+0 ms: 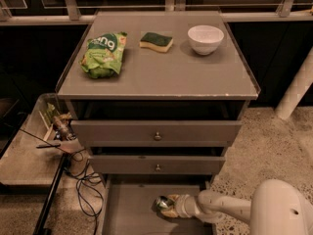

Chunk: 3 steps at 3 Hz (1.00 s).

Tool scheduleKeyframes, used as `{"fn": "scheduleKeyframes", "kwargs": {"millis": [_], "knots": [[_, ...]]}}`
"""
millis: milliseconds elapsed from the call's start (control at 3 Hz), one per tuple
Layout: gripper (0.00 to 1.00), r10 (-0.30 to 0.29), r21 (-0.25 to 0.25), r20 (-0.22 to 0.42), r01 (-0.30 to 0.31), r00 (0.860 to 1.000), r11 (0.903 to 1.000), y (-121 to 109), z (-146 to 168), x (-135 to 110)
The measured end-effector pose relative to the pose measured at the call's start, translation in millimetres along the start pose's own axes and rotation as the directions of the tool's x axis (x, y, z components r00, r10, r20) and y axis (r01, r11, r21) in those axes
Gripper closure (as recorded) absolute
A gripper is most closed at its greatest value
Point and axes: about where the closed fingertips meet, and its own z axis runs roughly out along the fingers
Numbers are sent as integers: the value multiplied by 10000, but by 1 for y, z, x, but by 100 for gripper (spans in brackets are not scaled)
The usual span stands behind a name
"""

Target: Place green can into bottom drawer

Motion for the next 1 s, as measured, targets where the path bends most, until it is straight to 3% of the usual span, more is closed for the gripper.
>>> {"fn": "scheduleKeyframes", "kwargs": {"millis": [667, 1000], "knots": [[13, 0, -1, 0, 0, 10000, 10000, 0, 0, 0], [0, 0, -2, 0, 0, 10000, 10000, 0, 0, 0]]}}
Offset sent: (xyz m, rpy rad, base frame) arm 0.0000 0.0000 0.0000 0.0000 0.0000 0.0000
